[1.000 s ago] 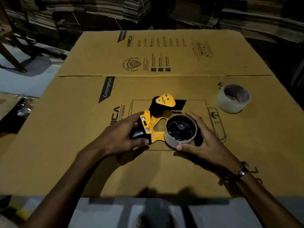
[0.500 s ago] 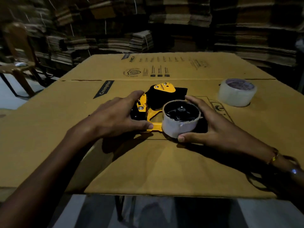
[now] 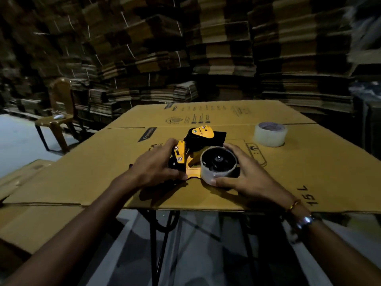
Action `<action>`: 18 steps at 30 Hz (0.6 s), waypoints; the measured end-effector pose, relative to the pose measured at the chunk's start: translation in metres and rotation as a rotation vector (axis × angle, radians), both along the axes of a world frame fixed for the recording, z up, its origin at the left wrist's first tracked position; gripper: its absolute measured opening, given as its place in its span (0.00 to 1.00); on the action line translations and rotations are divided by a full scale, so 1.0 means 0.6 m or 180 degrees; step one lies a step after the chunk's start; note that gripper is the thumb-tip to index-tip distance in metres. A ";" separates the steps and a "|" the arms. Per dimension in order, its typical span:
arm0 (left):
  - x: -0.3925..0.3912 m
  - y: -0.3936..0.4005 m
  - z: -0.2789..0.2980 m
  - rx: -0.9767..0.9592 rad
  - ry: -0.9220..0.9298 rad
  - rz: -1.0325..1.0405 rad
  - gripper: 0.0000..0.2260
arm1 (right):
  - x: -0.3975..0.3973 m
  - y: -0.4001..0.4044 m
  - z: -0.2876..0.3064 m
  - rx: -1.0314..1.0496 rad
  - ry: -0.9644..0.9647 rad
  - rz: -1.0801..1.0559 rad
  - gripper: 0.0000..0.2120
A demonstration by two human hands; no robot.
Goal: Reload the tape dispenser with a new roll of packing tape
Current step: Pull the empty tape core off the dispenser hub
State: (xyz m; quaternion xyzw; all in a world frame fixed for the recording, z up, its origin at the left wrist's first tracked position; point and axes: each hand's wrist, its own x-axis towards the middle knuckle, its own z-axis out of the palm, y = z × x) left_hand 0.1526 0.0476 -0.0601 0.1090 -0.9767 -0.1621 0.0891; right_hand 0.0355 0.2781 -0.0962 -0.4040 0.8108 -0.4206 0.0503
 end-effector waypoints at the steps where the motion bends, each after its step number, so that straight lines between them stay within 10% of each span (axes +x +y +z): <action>1: 0.010 0.010 -0.009 -0.0198 0.0208 0.0056 0.38 | 0.010 0.001 -0.004 -0.0077 0.0171 -0.0102 0.50; 10: 0.053 0.056 -0.082 -0.1255 0.1999 0.0222 0.36 | 0.051 0.001 -0.031 -0.0331 0.1677 -0.0446 0.47; 18: 0.056 0.038 -0.067 -0.0477 0.1795 -0.0109 0.34 | 0.053 0.011 -0.016 -0.0764 0.0964 -0.0236 0.51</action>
